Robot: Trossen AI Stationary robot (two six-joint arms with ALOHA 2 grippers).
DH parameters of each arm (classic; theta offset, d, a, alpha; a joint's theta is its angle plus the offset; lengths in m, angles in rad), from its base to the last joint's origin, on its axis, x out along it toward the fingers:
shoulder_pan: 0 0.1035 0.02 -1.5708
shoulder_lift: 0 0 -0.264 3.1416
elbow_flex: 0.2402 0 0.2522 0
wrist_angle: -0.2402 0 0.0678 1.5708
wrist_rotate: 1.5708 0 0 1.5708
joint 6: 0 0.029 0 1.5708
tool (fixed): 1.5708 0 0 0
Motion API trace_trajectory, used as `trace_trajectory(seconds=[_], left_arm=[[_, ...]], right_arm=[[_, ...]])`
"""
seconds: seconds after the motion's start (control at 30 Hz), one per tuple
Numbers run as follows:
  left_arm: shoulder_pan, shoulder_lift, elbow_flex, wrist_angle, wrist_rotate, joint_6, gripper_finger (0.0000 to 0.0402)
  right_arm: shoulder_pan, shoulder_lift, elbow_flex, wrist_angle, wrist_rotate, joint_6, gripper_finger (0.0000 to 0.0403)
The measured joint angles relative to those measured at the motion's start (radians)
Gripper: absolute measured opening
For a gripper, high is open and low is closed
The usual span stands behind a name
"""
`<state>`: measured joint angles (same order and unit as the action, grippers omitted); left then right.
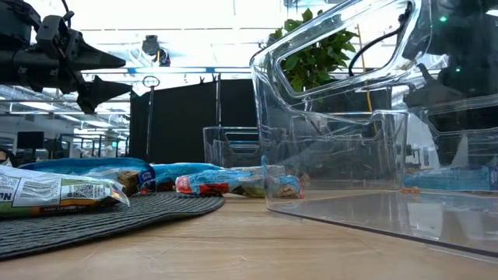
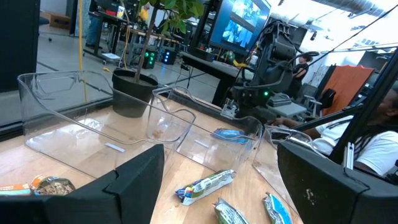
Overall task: Pick and place Granola Bars by type
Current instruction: Put the blue granola bar into the bottom transparent bin
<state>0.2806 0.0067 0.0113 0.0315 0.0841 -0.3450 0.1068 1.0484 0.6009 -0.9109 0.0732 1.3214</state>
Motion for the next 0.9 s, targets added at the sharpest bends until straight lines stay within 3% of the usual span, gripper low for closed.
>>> trace_trajectory(seconds=[0.47,0.9], left_arm=[[0.0,0.0,0.0,0.0,0.0,0.0,0.031],[0.0,0.0,0.0,0.0,0.0,0.0,0.031]], right_arm=[[0.0,-0.045,-0.109,0.124,-0.025,-0.012,0.0338],[0.0,-0.051,-0.12,0.182,-0.018,-0.016,0.0338]])
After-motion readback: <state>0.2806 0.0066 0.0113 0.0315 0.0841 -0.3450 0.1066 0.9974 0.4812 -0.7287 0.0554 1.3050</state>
